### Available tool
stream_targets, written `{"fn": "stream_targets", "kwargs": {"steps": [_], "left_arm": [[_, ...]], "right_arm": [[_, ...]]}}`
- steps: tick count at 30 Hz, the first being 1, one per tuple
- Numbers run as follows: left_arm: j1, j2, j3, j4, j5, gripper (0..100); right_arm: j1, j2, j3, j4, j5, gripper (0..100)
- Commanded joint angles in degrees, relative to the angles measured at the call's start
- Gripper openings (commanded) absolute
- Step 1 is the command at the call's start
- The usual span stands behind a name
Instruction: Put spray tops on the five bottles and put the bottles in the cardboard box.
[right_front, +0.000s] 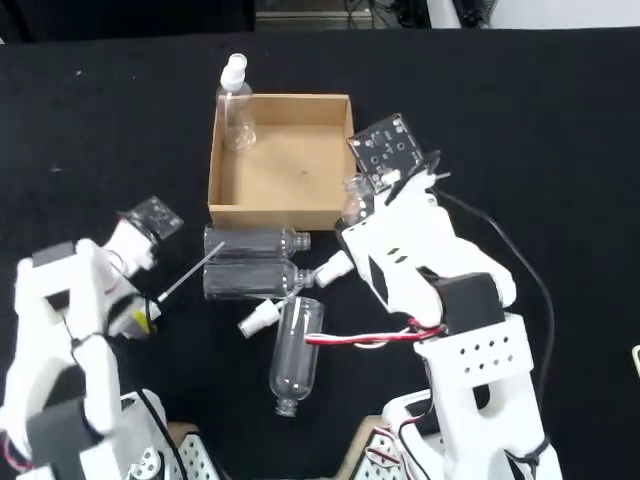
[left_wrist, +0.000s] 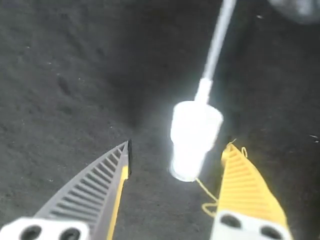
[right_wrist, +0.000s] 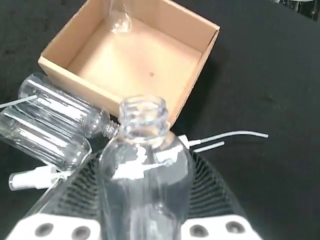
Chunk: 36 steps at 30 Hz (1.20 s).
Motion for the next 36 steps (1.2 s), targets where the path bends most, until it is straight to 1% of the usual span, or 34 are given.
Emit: {"fn": "stream_targets", "kwargs": {"steps": [1,3,6,9,12,14,18,21,24,28,31,33,34,36], "left_arm": [[-2.77,3.08,-8.92,0.88,-1.32,28],[-4.09,4.66,-11.74,0.70,-2.73,28],[-4.26,7.30,-13.58,0.53,-2.55,28],[-4.79,10.11,-16.04,0.26,0.35,28],[-7.16,12.31,-19.47,-4.22,2.99,28],[-7.69,13.54,-21.41,-6.77,8.70,28],[-7.43,14.15,-23.16,-7.12,21.89,28],[-8.31,11.08,-23.87,-5.71,27.87,28],[-8.66,7.47,-23.60,-2.64,32.53,28],[-8.57,2.90,-24.04,6.24,41.85,28],[-8.31,1.14,-24.13,13.63,53.98,28],[-6.11,0.70,-24.13,17.67,62.86,28],[-4.62,0.62,-24.13,18.99,67.52,28],[-1.45,0.70,-23.96,19.60,79.38,28]], "right_arm": [[-0.79,-1.89,0.40,-0.70,-0.53,1.1],[-1.85,-1.89,0.92,-0.79,-0.53,1.1],[-3.87,-1.89,1.36,-0.79,-0.53,1.1],[-4.92,-1.89,1.27,-0.79,-0.53,1.1],[-5.01,-1.89,1.19,-0.79,-0.53,1.1],[-4.92,-1.89,1.27,-0.79,-0.53,1.1],[-4.92,-1.89,1.36,-0.79,-0.53,1.1],[-4.92,-1.89,1.36,-0.79,-0.53,1.1],[-4.92,-1.89,1.36,-0.79,-0.53,1.1],[-4.92,-1.89,1.27,-0.79,-0.53,1.1],[-4.92,-1.89,1.27,-0.79,-0.53,1.1],[-4.92,-1.89,1.36,-0.79,-0.53,1.1],[-4.92,-1.89,1.45,-0.79,-0.53,1.1],[-4.92,-1.89,1.45,-0.79,-0.53,1.1]]}}
